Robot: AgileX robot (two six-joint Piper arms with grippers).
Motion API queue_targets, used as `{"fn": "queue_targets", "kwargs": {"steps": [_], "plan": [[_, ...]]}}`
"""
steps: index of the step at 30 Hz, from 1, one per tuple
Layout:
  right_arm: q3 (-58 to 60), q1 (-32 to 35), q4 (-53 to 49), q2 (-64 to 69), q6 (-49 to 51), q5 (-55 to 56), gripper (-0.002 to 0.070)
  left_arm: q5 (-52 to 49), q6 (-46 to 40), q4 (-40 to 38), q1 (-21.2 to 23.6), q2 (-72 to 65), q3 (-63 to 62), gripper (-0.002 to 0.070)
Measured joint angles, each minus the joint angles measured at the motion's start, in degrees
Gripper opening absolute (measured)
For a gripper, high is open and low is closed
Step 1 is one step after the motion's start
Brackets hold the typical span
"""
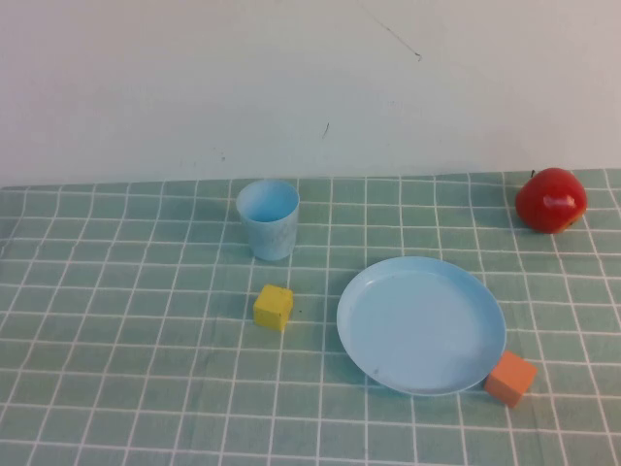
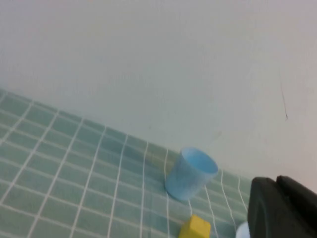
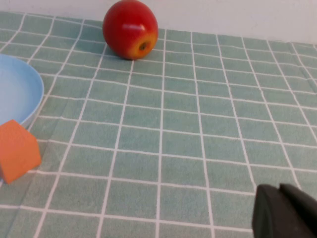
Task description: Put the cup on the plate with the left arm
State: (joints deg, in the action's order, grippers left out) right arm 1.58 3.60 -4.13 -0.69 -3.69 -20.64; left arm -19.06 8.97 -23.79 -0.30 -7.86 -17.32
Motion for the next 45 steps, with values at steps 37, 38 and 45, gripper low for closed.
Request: {"fn": "queue_targets", "kwargs": {"steps": [37,38,45], "plan": [[0.0,0.0,0.0,0.0,0.0,0.0,-0.0002,-29.74,-44.61,-23.42,-2.47,-80.53,-53.67,0.0526],[0.0,0.0,0.0,0.0,0.0,0.0,-0.0002,-29.74,-43.28,-20.96,-3.69,-82.57,-56.07,0.0524],[0.0,0.0,0.0,0.0,0.0,0.0,-0.0002,-29.3,-28.36,0.04,-11.13,-97.28,-73.99,0.0522]]}}
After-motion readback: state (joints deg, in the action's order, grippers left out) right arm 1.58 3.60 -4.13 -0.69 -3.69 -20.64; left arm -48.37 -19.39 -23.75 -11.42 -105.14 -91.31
